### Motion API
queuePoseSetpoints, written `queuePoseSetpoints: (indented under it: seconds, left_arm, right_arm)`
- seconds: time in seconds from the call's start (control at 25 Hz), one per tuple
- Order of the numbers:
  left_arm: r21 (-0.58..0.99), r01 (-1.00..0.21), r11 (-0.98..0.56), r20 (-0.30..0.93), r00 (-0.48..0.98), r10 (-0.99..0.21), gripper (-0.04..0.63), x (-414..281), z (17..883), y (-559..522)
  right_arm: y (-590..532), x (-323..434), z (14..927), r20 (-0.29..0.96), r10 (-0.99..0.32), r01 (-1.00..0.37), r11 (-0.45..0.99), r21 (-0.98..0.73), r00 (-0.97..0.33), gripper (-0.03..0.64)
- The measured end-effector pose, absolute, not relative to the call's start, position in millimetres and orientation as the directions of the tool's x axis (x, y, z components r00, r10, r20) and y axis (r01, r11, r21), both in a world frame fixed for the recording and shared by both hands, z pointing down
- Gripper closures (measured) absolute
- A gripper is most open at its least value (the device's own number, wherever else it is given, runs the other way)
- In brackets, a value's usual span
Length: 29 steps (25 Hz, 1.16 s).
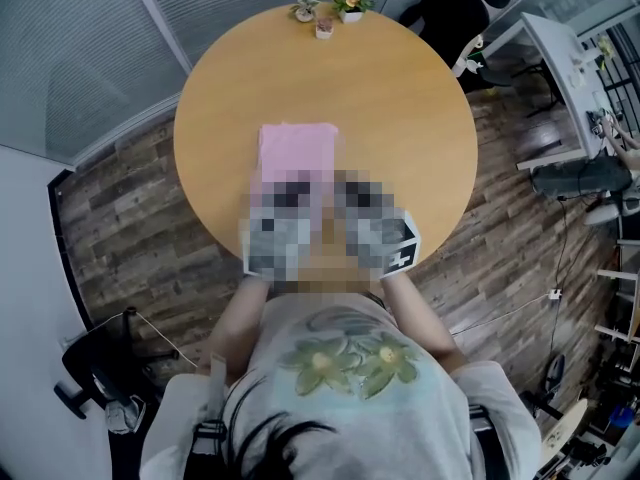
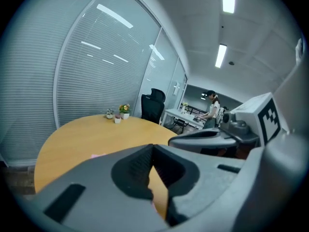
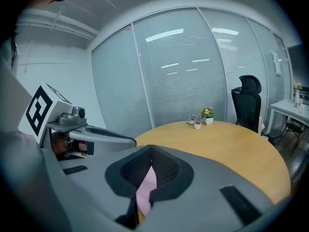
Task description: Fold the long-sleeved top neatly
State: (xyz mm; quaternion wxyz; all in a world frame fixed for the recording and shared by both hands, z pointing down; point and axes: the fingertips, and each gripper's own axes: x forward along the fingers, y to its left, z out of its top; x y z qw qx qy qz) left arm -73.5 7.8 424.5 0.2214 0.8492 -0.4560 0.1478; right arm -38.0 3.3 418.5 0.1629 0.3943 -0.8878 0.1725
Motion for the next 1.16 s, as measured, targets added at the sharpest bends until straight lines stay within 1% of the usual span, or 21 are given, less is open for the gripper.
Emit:
queuePoseSetpoints:
  seconds: [0.28, 0.48, 1.16]
  left_arm:
    - [0.204, -0.852, -0.483, 0.471, 0.518, -0.714, 0.592, -57.8, 423.9, 10.0]
    - [0.192, -0.847, -0.496, 0.468, 0.523, -0.712, 0.592, -47.0, 420.8, 9.2]
    - [0.190, -0.837, -0.513, 0.497, 0.533, -0.685, 0.592, -37.6, 430.3, 10.5]
  right_arm:
    - [6.3, -28.8, 408.7, 0.426, -0.639, -0.747, 0.648, -0.151, -0.640, 0.600]
    - [7.5, -18.5, 409.6, 0.451, -0.639, -0.753, 0.645, -0.130, -0.624, 0.600]
    - [8.3, -0.5, 422.5, 0.483, -0.618, -0.756, 0.635, -0.159, -0.620, 0.600]
